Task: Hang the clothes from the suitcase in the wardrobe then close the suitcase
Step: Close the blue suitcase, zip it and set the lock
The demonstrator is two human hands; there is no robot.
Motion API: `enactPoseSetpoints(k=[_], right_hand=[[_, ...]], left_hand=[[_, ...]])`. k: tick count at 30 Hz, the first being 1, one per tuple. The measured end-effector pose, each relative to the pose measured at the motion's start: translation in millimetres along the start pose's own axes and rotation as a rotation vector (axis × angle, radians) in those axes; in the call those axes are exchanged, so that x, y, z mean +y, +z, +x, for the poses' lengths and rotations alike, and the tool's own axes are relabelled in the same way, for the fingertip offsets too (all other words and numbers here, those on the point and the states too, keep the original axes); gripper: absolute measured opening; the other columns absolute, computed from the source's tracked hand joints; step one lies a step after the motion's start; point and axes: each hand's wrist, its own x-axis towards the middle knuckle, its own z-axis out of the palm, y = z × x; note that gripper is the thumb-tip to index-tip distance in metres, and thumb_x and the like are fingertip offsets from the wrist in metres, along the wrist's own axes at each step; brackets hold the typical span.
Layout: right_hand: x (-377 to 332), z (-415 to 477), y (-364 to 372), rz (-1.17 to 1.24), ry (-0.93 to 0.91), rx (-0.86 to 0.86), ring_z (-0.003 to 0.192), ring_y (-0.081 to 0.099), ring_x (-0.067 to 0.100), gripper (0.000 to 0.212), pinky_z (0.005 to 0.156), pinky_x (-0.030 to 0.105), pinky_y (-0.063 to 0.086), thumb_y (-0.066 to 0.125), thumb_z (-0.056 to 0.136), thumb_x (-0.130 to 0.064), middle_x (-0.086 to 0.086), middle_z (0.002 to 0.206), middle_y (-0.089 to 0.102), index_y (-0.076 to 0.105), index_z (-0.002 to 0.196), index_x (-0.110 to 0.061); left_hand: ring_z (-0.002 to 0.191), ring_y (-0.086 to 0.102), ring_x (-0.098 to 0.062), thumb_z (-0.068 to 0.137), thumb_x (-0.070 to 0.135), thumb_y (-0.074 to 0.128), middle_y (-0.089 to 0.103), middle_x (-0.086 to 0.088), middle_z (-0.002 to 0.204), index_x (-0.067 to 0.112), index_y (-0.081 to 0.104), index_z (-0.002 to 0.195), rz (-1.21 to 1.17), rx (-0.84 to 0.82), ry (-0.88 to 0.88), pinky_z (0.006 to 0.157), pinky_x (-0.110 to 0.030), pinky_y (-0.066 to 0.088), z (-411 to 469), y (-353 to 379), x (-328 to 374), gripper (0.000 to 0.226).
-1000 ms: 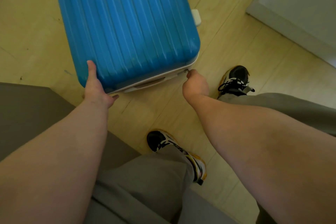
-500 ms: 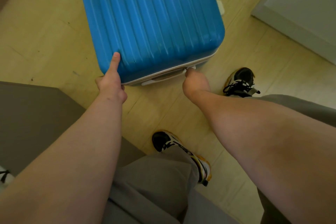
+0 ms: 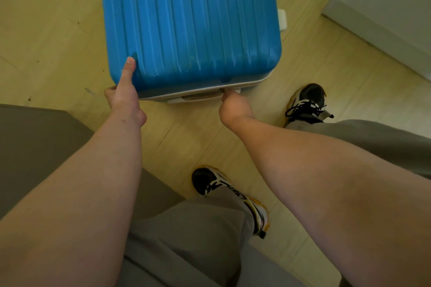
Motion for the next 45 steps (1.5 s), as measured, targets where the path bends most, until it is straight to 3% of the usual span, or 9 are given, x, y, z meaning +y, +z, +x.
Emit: enactPoseSetpoints(k=[7,11,15,22,26,29,34,39,45], right_hand=[[0,1,3,-0.024,0.036,-0.024,0.114,0.060,0.035,0.043,0.091,0.039,0.050,0.041,0.095,-0.005,0.018,0.123,0.062,0.051,0.136,-0.010],[1,1,4,-0.032,0.033,-0.012,0.113,0.060,0.034,0.045,0.092,0.041,0.051,0.040,0.095,-0.007,0.017,0.122,0.062,0.049,0.138,-0.012],[6,2,0,-0.095,0.022,-0.008,0.116,0.060,0.035,0.042,0.094,0.041,0.050,0.040,0.096,-0.007,0.016,0.126,0.061,0.052,0.135,-0.013],[16,6,5,0.104,0.185,0.138,0.114,0.060,0.033,0.043,0.086,0.037,0.047,0.037,0.099,-0.008,0.014,0.125,0.061,0.045,0.140,-0.015],[41,25,-31,0.262,0.336,0.330,0.119,0.058,0.031,0.034,0.088,0.034,0.043,0.036,0.105,-0.018,0.011,0.130,0.060,0.047,0.137,-0.015],[62,43,-76,0.207,0.351,0.354,0.121,0.057,0.031,0.032,0.099,0.039,0.047,0.037,0.105,-0.014,0.013,0.131,0.058,0.049,0.134,-0.011],[79,48,-100,0.024,0.317,0.309,0.116,0.059,0.033,0.034,0.092,0.038,0.051,0.041,0.100,-0.004,0.017,0.128,0.060,0.051,0.132,-0.005],[80,45,-98,0.002,0.280,0.281,0.115,0.059,0.031,0.039,0.088,0.037,0.049,0.039,0.098,0.001,0.015,0.127,0.061,0.052,0.134,-0.008],[70,22,-76,-0.010,0.181,0.243,0.105,0.062,0.028,0.053,0.079,0.034,0.048,0.036,0.096,0.005,0.011,0.124,0.062,0.045,0.145,-0.014]], left_hand=[[0.134,0.047,-0.040,0.049,0.074,0.086,0.044,-0.005,0.152,0.029,0.033,0.150,-0.158,-0.165,-0.129,0.104,-0.067,0.041,4,6,-8,0.123],[0.117,0.060,-0.041,0.056,0.062,0.091,0.060,-0.011,0.135,0.025,0.049,0.140,-0.305,-0.280,-0.197,0.093,-0.068,0.049,3,16,-3,0.101],[0.140,0.043,-0.026,0.055,0.071,0.086,0.046,0.001,0.153,0.026,0.033,0.153,-0.112,-0.187,-0.107,0.116,-0.061,0.029,6,10,-9,0.121],[0.121,0.055,-0.017,0.044,0.089,0.074,0.055,0.012,0.134,0.029,0.045,0.142,0.101,-0.170,-0.041,0.103,-0.037,0.048,-8,16,-27,0.118],[0.127,0.053,-0.029,0.072,0.086,0.059,0.046,0.004,0.149,0.030,0.037,0.151,0.244,-0.425,-0.122,0.110,-0.047,0.043,-31,32,-43,0.099],[0.134,0.047,-0.031,0.065,0.090,0.060,0.039,0.003,0.156,0.028,0.032,0.155,0.270,-0.538,-0.134,0.110,-0.061,0.037,-40,57,-28,0.113],[0.112,0.066,-0.020,0.040,0.083,0.083,0.069,0.011,0.124,0.035,0.056,0.133,0.174,-0.486,-0.045,0.093,-0.054,0.055,-46,94,-14,0.108],[0.103,0.070,-0.018,0.049,0.055,0.096,0.070,0.010,0.118,0.030,0.052,0.135,-0.011,-0.343,0.074,0.086,-0.047,0.060,-49,108,-26,0.100],[0.100,0.070,-0.017,0.045,0.055,0.094,0.071,0.012,0.113,0.032,0.058,0.130,-0.029,-0.285,0.119,0.086,-0.046,0.060,-58,115,-23,0.095]])
